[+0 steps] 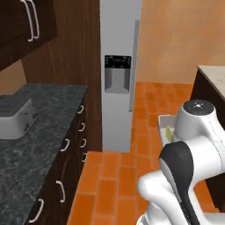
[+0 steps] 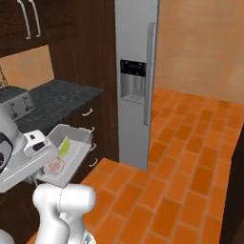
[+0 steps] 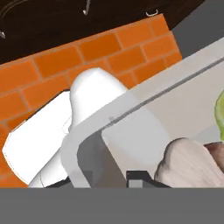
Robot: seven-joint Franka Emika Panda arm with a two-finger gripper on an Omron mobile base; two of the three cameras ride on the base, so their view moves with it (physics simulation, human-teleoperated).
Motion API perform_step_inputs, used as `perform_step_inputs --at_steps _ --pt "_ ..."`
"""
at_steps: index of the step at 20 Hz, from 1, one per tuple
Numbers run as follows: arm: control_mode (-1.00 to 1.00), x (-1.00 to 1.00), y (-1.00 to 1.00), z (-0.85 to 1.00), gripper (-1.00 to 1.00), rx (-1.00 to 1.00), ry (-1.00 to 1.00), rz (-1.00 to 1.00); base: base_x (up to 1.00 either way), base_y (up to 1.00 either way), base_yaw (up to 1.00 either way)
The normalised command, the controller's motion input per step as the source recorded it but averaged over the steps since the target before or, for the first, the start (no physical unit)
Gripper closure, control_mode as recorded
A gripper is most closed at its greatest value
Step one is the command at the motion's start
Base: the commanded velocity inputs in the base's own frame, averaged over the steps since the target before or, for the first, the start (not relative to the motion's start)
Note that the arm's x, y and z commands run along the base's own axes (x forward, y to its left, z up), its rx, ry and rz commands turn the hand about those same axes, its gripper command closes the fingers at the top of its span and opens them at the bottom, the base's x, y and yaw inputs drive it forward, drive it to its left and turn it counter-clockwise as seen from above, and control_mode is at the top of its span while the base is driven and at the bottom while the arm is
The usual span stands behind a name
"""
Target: Take the meat container that has the steak and place it on the second highest rack of the freezer. Then take the vegetable container that has the garlic and lemon wedge and place it on the highest rack of the freezer.
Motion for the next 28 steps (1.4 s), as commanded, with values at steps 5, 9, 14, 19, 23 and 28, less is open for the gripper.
perform_step_inputs --at_steps 5,9,14,19,23,28 --pt "1.00 0.00 0.00 0.00 1.00 0.00 0.00 0.00 0.62 -0.97 -0.07" --pt "1.00 0.00 0.00 0.00 1.00 0.00 0.00 0.00 1.00 -0.93 0.00" --pt "1.00 0.00 0.00 0.00 1.00 0.00 0.00 0.00 0.99 -1.00 0.00" --pt "1.00 0.00 0.00 0.00 1.00 0.00 0.00 0.00 0.99 -0.95 0.15" --pt "1.00 0.00 0.00 0.00 1.00 0.00 0.00 0.00 1.00 -0.59 0.43" --pt "1.00 0.00 0.00 0.00 1.00 0.00 0.00 0.00 1.00 -0.52 0.33"
